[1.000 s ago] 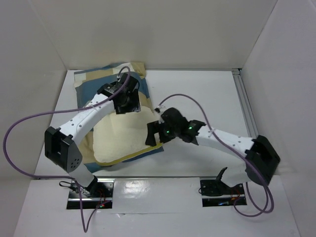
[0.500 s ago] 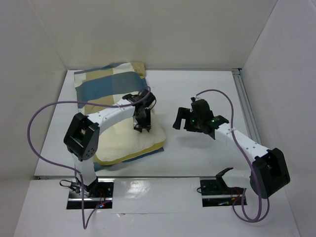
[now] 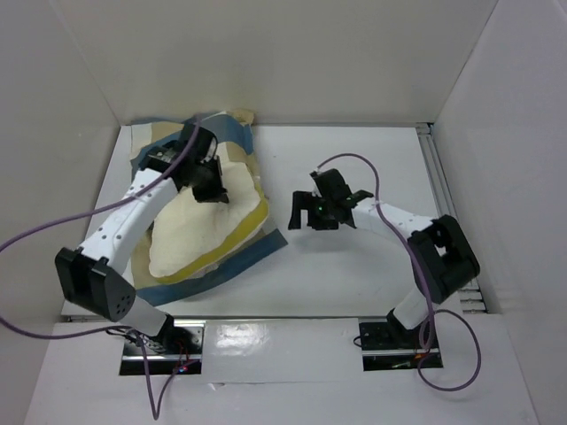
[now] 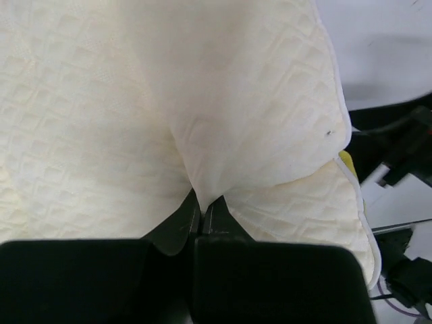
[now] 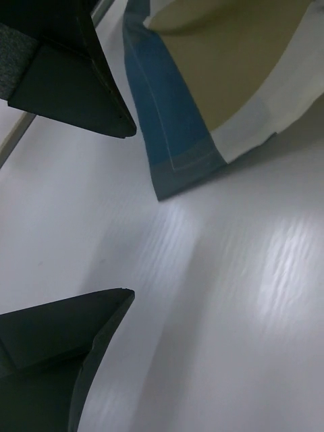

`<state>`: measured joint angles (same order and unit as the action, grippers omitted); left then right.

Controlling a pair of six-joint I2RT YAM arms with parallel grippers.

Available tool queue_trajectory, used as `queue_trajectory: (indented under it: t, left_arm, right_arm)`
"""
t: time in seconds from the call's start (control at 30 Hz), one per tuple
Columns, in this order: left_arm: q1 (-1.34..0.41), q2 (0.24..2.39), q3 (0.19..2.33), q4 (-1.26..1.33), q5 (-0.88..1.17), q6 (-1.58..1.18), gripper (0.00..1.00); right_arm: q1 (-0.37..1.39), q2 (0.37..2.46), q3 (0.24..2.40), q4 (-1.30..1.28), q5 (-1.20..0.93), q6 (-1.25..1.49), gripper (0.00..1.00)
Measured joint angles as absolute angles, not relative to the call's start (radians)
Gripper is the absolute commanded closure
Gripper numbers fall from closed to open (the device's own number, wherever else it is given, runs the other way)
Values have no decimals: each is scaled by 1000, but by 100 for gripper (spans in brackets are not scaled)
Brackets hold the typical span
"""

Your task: Put the pillow into the pillowcase

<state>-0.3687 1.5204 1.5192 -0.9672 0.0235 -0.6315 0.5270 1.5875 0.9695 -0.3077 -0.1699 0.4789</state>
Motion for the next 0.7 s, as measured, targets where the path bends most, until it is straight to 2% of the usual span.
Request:
queue_trajectory:
  t: [0.2,0.57,0.6,0.63,0.67,0.7]
  left_arm:
    - [-297,1443,1541,-996,79,-597,100]
    - [-262,1446,1533,-1019,131,-575,100]
    - [-260,1446,1533,-1018,134,-575,100]
    - [-259,1446,1533,-1019,136,-575,100]
    - [-259,1446,1532,-1019,137,-574,100]
    - [-258,1446,1532,-1019,139,-574,100]
  right_arm:
    - [573,1781,1157,-174,-271,441,0]
    - [599,1992,1282,72,-397,321,0]
    - [599,2010,1290,99,-411,314,7]
    - [599,2025,1295,128,-427,310,29]
    - [599,2037,1297,154,-446,302,42]
    - [598,2045,1297,180,-470,305,62]
